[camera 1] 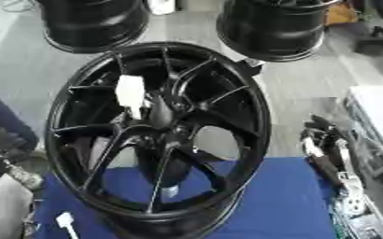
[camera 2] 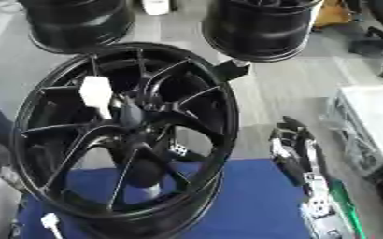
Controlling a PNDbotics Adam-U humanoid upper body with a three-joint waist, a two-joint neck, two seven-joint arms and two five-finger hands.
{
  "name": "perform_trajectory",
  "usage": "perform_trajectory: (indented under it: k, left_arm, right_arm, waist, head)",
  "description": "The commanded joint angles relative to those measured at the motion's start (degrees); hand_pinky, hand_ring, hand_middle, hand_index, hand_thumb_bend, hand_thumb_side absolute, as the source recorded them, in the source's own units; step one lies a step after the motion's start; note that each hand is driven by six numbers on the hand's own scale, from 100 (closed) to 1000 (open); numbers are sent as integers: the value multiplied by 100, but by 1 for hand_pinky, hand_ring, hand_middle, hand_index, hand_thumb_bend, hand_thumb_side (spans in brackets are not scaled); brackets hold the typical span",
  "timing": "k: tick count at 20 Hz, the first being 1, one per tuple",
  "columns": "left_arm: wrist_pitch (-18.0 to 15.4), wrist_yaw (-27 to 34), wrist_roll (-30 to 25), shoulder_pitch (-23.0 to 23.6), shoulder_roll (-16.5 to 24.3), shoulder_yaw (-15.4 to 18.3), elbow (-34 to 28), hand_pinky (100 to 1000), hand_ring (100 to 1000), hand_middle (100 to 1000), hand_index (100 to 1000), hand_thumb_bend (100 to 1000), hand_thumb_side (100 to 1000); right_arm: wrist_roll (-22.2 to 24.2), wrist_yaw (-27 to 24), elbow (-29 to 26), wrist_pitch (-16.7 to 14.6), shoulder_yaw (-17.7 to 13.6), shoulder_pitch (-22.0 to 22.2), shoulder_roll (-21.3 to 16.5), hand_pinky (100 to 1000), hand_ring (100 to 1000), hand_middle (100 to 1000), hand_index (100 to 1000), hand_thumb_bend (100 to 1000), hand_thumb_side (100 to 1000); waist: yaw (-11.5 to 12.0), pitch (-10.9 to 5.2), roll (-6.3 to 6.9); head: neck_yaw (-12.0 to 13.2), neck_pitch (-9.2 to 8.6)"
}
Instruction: Pull the pin out of the wheel hub.
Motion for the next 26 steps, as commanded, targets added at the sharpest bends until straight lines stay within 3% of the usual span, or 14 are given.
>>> perform_trajectory:
  k: [1,6,8,11,14,17,20,22,26]
  left_arm:
    - [-12,-34,-8,-38,60,15,-104,736,820,710,802,1000,665]
    - [-57,-159,98,-124,205,96,-202,734,820,703,776,998,527]
    - [-140,-149,158,-252,560,127,-310,730,817,694,763,947,488]
    - [-445,9,407,-602,1622,149,-469,728,810,689,758,882,456]
    - [-1025,67,502,-1009,2950,-22,-389,729,799,692,772,872,454]
    - [-1672,-55,354,-1490,4193,-421,83,737,787,695,789,872,448]
    - [-2281,-309,2,-2068,5014,-969,681,756,781,703,813,868,455]
    - [-2688,-574,-444,-2634,5217,-1463,1121,761,779,707,823,854,447]
    - [-3266,-958,-1435,-3625,4970,-2203,1734,765,776,714,833,827,435]
  right_arm:
    - [-14,24,-87,0,-16,-24,-51,696,702,732,864,100,482]
    - [-10,34,-82,-1,-18,-19,-52,696,702,731,863,100,483]
    - [-18,40,-74,6,-23,0,-65,696,702,731,863,100,480]
    - [-27,56,-75,5,-45,16,-107,696,702,731,863,100,479]
    - [-46,74,-63,10,-65,57,-125,696,702,731,863,100,482]
    - [-49,98,-52,12,-60,81,-145,696,702,731,863,100,480]
    - [-37,113,-46,12,-41,97,-185,696,702,732,863,100,478]
    - [-19,117,-43,12,-21,106,-213,696,702,732,863,100,477]
    - [13,112,-47,7,6,101,-236,696,703,732,863,100,477]
  waist:
    - [11,-63,7]
    - [5,-66,24]
    - [14,-82,40]
    - [-6,-112,89]
    - [-60,-153,149]
    - [-130,-177,195]
    - [-214,-204,235]
    - [-271,-222,253]
    - [-345,-221,263]
  head:
    - [22,-38]
    - [32,2]
    - [23,19]
    - [2,30]
    - [11,34]
    - [42,63]
    - [100,91]
    - [121,97]
    - [131,99]
